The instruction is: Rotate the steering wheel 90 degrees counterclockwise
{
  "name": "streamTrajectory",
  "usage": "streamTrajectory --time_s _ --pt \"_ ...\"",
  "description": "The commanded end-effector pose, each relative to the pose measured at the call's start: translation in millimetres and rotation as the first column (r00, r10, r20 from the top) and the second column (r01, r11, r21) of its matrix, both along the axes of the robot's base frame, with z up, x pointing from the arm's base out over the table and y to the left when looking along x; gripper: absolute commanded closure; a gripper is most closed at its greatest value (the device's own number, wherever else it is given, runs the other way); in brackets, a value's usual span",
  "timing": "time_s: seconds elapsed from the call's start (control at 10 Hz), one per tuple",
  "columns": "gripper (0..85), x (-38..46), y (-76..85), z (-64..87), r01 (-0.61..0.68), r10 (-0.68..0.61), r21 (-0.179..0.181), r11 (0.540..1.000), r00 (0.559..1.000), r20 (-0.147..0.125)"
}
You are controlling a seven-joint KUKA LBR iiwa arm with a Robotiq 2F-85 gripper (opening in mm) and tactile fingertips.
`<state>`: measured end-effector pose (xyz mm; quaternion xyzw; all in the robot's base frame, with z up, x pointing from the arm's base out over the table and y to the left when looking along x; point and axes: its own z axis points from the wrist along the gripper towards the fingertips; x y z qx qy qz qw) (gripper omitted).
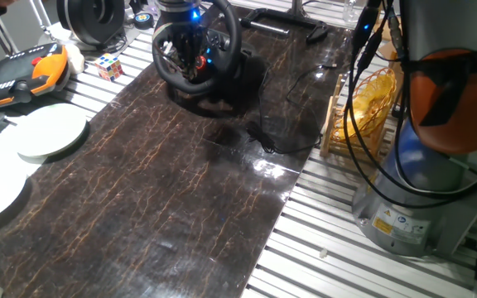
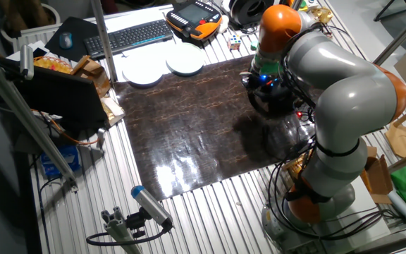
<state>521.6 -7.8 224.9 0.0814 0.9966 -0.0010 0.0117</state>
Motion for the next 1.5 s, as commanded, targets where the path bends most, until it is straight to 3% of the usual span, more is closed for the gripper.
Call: streamTrajectory --time_s 0.0,0.4,0.8,1.0,1.3,1.4 --pt "84.3 0.1 0.5 -0.3 0.036 -0.036 -0.018 0.999 0.999 0.003" --pt "84.3 0.9 -0.4 -2.6 0.121 -0.121 -0.046 0.992 0.993 0.008" --pt "84.3 3.1 -1.5 -5.3 0.245 -0.243 -0.083 0.966 0.969 0.033" --pt "84.3 2.9 -2.0 -5.7 0.343 -0.34 -0.099 0.934 0.939 0.044" --pt "84.3 0.2 -4.6 -5.6 0.49 -0.48 -0.129 0.862 0.871 0.105" --pt "84.3 1.4 -4.7 -7.0 0.532 -0.522 -0.113 0.839 0.846 0.107"
